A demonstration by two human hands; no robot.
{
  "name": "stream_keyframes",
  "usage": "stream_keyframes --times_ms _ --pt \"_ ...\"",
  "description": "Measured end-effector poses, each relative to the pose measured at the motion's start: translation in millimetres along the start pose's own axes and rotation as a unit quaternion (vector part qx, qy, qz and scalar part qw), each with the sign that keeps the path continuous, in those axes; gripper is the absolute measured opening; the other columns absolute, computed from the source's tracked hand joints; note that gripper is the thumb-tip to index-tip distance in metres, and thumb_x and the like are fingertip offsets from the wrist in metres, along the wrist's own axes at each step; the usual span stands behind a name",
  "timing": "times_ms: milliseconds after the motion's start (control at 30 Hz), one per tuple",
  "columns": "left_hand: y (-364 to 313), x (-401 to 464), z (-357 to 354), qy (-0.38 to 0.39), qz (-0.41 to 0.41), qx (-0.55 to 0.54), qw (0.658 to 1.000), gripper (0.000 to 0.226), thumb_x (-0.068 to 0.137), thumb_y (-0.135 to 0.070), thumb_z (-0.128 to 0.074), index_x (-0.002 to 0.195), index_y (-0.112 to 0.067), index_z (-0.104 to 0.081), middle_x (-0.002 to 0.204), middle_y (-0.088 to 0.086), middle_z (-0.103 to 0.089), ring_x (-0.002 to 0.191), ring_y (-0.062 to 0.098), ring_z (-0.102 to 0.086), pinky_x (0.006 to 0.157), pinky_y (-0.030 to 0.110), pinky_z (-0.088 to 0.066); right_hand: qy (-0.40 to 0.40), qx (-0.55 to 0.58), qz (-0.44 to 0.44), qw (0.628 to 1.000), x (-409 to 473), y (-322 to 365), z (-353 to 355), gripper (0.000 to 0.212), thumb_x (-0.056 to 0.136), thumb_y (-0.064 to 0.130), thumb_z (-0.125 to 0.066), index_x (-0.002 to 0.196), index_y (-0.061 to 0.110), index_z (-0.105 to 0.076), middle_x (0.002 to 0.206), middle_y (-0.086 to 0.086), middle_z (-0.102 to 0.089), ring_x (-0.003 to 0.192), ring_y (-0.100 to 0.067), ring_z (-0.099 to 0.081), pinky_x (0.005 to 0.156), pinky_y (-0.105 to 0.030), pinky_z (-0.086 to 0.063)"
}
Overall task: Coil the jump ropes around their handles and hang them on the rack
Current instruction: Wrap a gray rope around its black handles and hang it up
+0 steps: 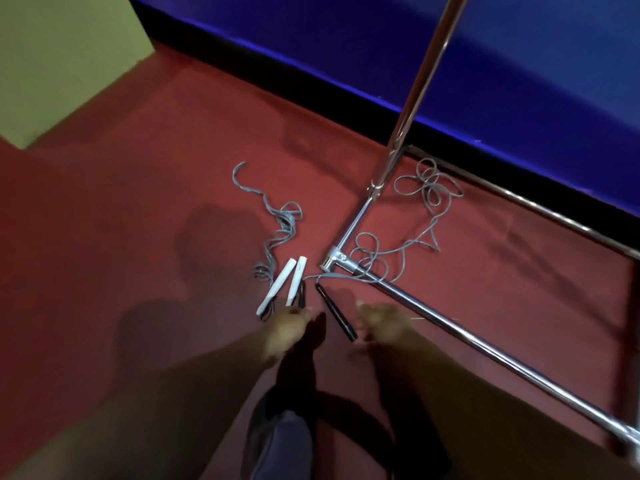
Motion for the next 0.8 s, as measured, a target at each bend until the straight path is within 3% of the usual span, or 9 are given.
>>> stream_keyframes --times_ms 100,167,233,367,467,567,633,700,800 --pt "21 10 -10 -0.021 0.016 -0.062 0.998 0.03 0.097 -0.036 -0.06 0.112 -0.012 -0.068 0.103 0.008 -0.07 0.101 0.028 -0.067 0.097 0.037 -0.053 0.003 -0.006 -0.04 0.999 23 -18 -16 0.044 0.105 0.042 -0.044 0.101 0.006 -0.071 0.098 -0.017 -0.067 0.086 -0.03 -0.066 0.068 -0.026 -0.047" --pt "26 18 -14 -0.044 0.013 -0.079 0.996 0.029 0.093 -0.038 -0.062 0.1 -0.01 -0.067 0.103 0.012 -0.071 0.101 0.031 -0.068 0.098 0.044 -0.053 0.019 -0.013 -0.067 0.997 37 -25 -30 0.057 0.107 0.046 -0.031 0.132 0.005 -0.06 0.132 -0.02 -0.06 0.121 -0.035 -0.059 0.096 -0.032 -0.048" --pt "27 25 -19 -0.047 0.007 -0.083 0.995 0.029 0.092 -0.039 -0.06 0.094 -0.01 -0.064 0.1 0.013 -0.072 0.097 0.032 -0.069 0.096 0.047 -0.054 0.037 0.014 -0.082 0.996 49 -30 -44 0.067 0.104 0.058 -0.024 0.14 0.01 -0.052 0.142 -0.013 -0.055 0.129 -0.033 -0.054 0.108 -0.038 -0.042" --pt "19 31 -32 -0.037 -0.003 -0.109 0.993 0.025 0.099 -0.031 -0.057 0.101 -0.01 -0.07 0.099 0.012 -0.072 0.092 0.028 -0.069 0.089 0.04 -0.057 0.105 0.15 -0.14 0.973 40 -45 -73 0.07 0.1 0.065 -0.013 0.115 0.015 -0.06 0.11 -0.006 -0.065 0.098 -0.022 -0.061 0.077 -0.033 -0.049" --pt "20 33 -41 -0.033 0.007 -0.115 0.993 0.027 0.1 -0.028 -0.057 0.11 -0.005 -0.069 0.103 0.013 -0.072 0.092 0.027 -0.069 0.084 0.035 -0.057 0.123 0.181 -0.146 0.965 37 -61 -84 0.08 0.098 0.07 -0.011 0.131 0.015 -0.059 0.128 -0.007 -0.06 0.113 -0.025 -0.058 0.092 -0.039 -0.048" --pt "13 31 -49 -0.028 -0.003 -0.125 0.992 0.023 0.099 -0.023 -0.06 0.113 -0.007 -0.067 0.102 0.013 -0.072 0.093 0.028 -0.07 0.086 0.043 -0.059 0.121 0.189 -0.149 0.963 37 -59 -89 0.073 0.099 0.067 -0.014 0.132 0.02 -0.058 0.126 -0.004 -0.054 0.119 -0.026 -0.054 0.105 -0.045 -0.042" --pt "5 30 -53 -0.03 -0.026 -0.124 0.992 0.02 0.099 -0.02 -0.059 0.111 -0.008 -0.068 0.096 0.01 -0.073 0.089 0.026 -0.07 0.08 0.038 -0.06 0.114 0.169 -0.151 0.967 39 -57 -83 0.076 0.1 0.065 -0.009 0.138 0.019 -0.056 0.127 -0.004 -0.054 0.13 -0.028 -0.049 0.109 -0.045 -0.039" --pt "-7 26 -57 -0.025 -0.059 -0.096 0.993 0.015 0.1 -0.019 -0.057 0.101 -0.008 -0.068 0.087 0.006 -0.071 0.083 0.025 -0.069 0.072 0.032 -0.058 0.1 0.155 -0.14 0.973 41 -52 -70 0.081 0.1 0.065 -0.007 0.131 0.015 -0.063 0.127 -0.008 -0.06 0.123 -0.03 -0.055 0.097 -0.039 -0.043" --pt "-33 12 -67 0.009 -0.122 -0.037 0.992 0.011 0.099 -0.018 -0.055 0.09 -0.019 -0.061 0.085 0.002 -0.07 0.084 0.025 -0.068 0.084 0.041 -0.057 0.006 0.156 -0.088 0.984 47 -40 -21 0.083 0.1 0.066 -0.016 0.108 0.006 -0.073 0.089 -0.009 -0.07 0.076 -0.023 -0.061 0.064 -0.028 -0.044"
Point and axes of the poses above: each hand's wrist, its own x-axis towards the middle knuckle, its own z-axis out of the back of the hand, y = z × x, the point moved 9 cm from there along x, towards the middle knuckle
